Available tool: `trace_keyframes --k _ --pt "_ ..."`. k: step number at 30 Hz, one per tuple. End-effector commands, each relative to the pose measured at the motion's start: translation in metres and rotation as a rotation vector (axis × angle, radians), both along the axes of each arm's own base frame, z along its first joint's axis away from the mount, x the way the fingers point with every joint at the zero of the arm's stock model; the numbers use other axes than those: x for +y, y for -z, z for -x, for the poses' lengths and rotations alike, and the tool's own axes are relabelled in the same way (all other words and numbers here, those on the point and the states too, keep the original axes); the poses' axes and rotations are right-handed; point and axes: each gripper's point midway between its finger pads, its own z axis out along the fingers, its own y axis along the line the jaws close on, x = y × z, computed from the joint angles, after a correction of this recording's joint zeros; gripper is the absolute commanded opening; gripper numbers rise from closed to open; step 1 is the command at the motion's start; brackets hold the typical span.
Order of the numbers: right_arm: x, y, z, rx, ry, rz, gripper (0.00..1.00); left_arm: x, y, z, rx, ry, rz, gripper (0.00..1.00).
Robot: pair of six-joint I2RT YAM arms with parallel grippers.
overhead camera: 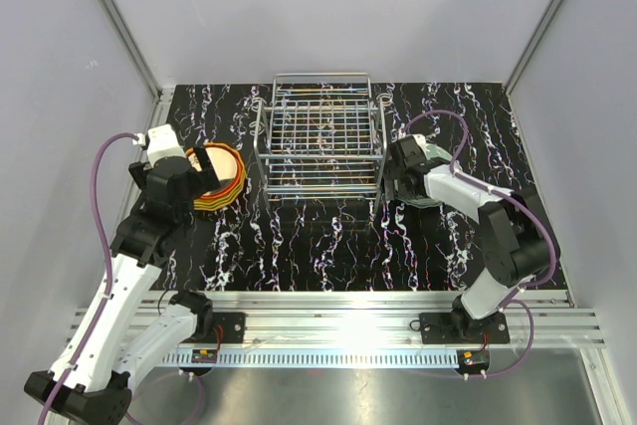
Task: Load the plates into the dish rack
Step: Grab a plate with the right arm
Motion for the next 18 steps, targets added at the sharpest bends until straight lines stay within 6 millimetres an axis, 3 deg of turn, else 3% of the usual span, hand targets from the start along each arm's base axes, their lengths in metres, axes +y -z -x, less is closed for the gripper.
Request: trace_keyframes --k 1,10,18 --pt "-0.025 0.002 -0.007 -0.011 0.077 0.080 1.00 -0.005 -0.013 -0.007 -0.050 0.007 0.025 0.99" --pt "-0.068 -0.008 -0.025 -0.039 0.224 -0.040 1.00 -0.006 -0.012 -0.007 -0.046 0.011 0.026 0.99" --pt "-0.066 -0.026 -0.041 -0.073 0.201 -0.072 0.99 -0.004 -0.012 -0.007 -0.047 0.006 0.024 0.99"
